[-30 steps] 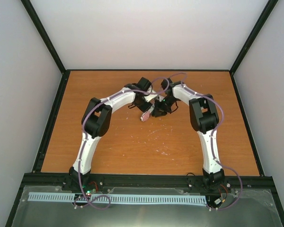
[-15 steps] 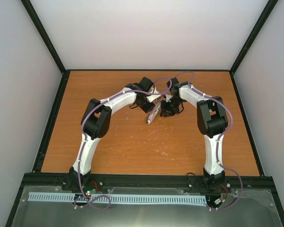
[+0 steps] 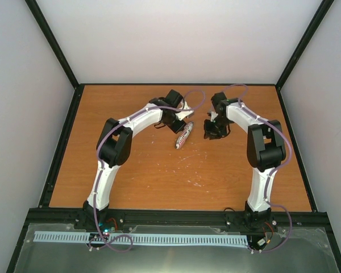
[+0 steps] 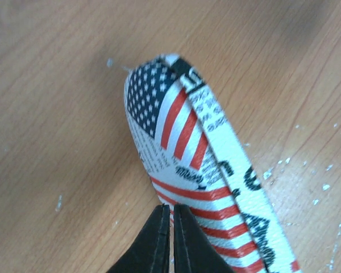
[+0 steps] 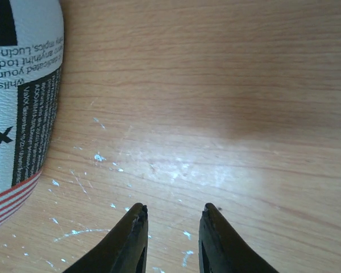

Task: Organize the sunglasses
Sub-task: Close the sunglasses case at the center of the board, then reset both arms

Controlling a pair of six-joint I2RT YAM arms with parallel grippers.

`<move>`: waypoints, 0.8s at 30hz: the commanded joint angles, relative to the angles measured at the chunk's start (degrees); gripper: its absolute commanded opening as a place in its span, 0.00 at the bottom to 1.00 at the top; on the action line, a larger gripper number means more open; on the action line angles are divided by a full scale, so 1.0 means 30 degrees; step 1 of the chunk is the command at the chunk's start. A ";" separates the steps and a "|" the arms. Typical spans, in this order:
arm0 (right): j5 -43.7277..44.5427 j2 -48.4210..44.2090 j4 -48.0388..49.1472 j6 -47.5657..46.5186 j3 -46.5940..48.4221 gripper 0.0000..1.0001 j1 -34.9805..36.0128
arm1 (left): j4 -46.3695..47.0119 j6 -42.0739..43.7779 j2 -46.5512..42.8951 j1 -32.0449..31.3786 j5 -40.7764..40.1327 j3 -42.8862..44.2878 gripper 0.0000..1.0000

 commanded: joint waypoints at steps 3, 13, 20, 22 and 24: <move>0.0138 -0.1742 0.1230 0.0825 -0.0889 0.27 -0.0662 | -0.0427 0.0144 -0.0756 0.0084 0.1304 0.1078 0.07; -0.1084 -0.1639 0.1734 0.0564 -0.0754 0.27 -0.1360 | -0.0506 0.0347 -0.0904 -0.1084 0.0476 0.0049 0.06; -0.1167 -0.2135 0.1825 0.0335 -0.1044 0.33 -0.1541 | -0.0379 0.0517 -0.1148 -0.1497 -0.0872 -0.0293 0.06; -0.1139 -0.2486 0.2091 0.0344 -0.1400 0.34 -0.1550 | -0.0165 0.0528 -0.1266 -0.1474 -0.1684 -0.0535 0.05; -0.1140 -0.2897 0.2380 0.0434 -0.1836 0.37 -0.1626 | -0.0004 0.0485 -0.1432 -0.1245 -0.2312 -0.0613 0.07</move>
